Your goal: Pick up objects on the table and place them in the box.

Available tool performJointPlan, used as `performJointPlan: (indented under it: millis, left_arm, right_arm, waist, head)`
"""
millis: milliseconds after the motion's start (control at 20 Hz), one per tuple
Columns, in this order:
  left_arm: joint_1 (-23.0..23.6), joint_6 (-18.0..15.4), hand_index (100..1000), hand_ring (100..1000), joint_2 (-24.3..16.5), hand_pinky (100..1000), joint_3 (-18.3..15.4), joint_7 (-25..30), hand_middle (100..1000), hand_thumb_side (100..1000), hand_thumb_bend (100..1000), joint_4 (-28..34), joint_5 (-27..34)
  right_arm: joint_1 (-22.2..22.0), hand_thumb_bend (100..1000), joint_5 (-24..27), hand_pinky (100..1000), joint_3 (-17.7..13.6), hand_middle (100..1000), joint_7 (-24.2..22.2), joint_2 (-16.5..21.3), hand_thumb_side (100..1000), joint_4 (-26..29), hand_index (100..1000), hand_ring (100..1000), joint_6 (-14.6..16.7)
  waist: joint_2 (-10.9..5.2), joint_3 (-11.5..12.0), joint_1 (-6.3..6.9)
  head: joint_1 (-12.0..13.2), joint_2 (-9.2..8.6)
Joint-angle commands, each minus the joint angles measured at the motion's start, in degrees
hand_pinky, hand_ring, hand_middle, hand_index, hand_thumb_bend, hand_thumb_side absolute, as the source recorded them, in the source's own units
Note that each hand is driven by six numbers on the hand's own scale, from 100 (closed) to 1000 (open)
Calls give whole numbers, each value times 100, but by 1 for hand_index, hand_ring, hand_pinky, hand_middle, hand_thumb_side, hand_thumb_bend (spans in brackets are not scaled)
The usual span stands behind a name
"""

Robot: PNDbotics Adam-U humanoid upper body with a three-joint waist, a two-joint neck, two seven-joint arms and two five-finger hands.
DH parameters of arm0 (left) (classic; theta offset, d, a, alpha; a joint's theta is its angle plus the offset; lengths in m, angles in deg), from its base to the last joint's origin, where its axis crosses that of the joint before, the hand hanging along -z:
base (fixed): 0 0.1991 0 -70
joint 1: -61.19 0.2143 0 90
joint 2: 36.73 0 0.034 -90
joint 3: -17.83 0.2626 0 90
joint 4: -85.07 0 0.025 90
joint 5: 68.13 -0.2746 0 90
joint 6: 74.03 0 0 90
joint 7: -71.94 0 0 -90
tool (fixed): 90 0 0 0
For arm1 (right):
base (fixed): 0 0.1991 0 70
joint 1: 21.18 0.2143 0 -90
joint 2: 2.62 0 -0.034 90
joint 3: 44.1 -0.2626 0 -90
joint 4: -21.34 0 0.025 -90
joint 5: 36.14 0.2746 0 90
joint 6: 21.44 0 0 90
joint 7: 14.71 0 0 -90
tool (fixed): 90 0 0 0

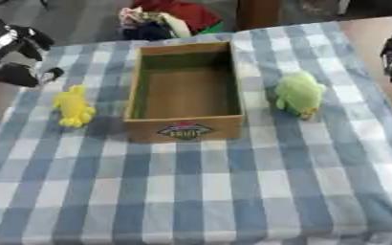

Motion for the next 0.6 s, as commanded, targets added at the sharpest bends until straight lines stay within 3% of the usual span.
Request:
performJointPlan:
  millis: [50, 250, 600]
  left_arm:
    - [-223, -150, 787, 635, 36, 725, 103, 424, 690, 147, 415, -342, -273]
    - [-382, -266, 790, 641, 325, 726, 102, 755, 696, 141, 419, -801, -653]
    - [-512, -296, 805, 663, 650, 720, 7, 853, 717, 135, 427, -1308, -1329]
  right_arm:
    - [65, 100, -37, 570, -4, 612, -35, 112, 100, 46, 789, 638, 13]
    - [52, 100, -36, 569, -6, 611, -40, 108, 100, 37, 789, 637, 13]
    - [37, 100, -28, 569, -17, 610, -35, 97, 100, 34, 789, 637, 10]
  waist:
    - [-92, -15, -18]
    - [-99, -31, -14]
    - [-110, -64, -16]
  head:
    - [8, 27]
    - [4, 27]
    - [-8, 27]
